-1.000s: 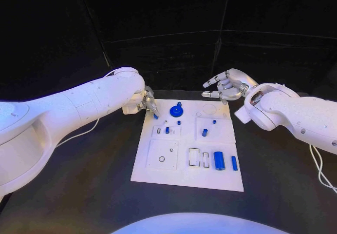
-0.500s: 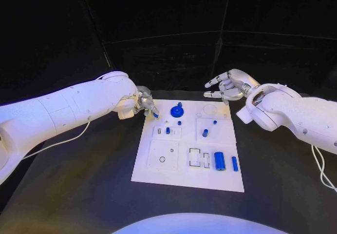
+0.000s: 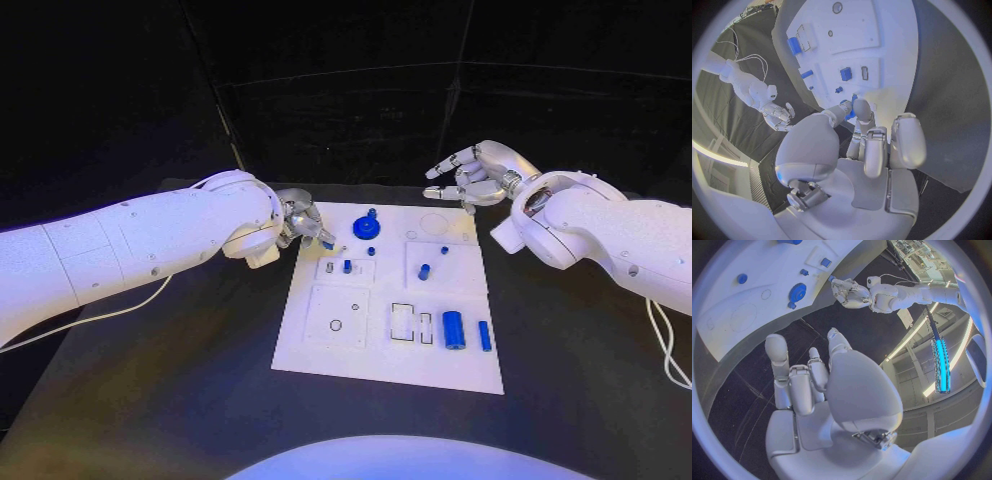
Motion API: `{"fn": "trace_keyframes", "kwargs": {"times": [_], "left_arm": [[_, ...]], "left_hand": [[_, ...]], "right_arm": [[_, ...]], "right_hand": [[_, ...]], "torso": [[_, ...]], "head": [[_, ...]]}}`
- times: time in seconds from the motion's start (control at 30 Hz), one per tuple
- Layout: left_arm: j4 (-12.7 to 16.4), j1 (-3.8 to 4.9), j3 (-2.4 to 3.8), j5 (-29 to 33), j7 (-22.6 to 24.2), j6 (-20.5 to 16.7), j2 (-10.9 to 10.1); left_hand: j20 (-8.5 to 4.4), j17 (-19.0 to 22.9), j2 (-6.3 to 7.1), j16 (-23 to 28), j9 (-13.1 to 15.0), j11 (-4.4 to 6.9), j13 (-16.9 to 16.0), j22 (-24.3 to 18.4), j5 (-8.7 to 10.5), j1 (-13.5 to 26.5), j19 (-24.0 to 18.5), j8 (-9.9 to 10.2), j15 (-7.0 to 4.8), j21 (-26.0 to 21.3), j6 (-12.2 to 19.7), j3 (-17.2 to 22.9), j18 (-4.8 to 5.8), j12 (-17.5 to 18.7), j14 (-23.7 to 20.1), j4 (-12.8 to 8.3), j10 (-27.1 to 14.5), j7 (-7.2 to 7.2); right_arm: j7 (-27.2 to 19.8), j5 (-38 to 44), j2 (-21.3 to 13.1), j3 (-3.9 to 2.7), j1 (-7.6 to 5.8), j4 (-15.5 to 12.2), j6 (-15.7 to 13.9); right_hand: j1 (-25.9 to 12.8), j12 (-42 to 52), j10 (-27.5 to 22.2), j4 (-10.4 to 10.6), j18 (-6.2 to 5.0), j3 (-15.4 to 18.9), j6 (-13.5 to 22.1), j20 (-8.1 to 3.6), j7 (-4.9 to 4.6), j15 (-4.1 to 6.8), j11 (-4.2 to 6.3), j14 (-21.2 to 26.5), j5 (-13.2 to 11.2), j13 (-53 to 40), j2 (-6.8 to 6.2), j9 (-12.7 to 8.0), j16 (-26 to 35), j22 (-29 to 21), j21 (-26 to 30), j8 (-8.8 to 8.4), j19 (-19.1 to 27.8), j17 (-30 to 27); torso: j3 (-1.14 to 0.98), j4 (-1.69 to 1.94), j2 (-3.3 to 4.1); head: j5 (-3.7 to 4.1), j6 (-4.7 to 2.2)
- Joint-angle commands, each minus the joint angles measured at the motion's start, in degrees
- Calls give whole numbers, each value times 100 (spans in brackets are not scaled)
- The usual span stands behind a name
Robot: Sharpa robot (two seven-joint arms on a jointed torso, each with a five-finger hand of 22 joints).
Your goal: Assemble the parts on the task board
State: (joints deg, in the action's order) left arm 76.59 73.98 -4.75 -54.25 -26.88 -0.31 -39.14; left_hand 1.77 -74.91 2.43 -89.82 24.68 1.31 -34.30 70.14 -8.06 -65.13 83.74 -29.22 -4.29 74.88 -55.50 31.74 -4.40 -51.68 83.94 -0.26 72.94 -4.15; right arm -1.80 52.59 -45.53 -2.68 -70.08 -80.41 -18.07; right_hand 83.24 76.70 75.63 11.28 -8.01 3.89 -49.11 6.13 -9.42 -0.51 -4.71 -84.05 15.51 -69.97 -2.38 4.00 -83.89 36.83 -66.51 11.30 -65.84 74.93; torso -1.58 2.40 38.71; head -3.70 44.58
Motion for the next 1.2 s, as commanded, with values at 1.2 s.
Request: {"fn": "trace_keyframes", "kwargs": {"times": [1.2], "left_arm": [[149, -129, -100, -833, -278, 498, 77]], "left_hand": [[-50, -1509, 156, -18, 101, 20, -58, 10, -278, 103, 56, -174, -67, 8, -57, 915, 10, -44, 606, -704, 107, 112]], "right_arm": [[-60, -14, 7, -4, -10, 1, 36]], "right_hand": [[-46, 5, -23, -16, -111, 37, 8, 1, -15, 42, 14, -287, 27, -1, 18, 1, 30, -15, 36, 32, 36, 127]], "torso": [[4, -18, 7]], "head": [[-18, 53]]}}
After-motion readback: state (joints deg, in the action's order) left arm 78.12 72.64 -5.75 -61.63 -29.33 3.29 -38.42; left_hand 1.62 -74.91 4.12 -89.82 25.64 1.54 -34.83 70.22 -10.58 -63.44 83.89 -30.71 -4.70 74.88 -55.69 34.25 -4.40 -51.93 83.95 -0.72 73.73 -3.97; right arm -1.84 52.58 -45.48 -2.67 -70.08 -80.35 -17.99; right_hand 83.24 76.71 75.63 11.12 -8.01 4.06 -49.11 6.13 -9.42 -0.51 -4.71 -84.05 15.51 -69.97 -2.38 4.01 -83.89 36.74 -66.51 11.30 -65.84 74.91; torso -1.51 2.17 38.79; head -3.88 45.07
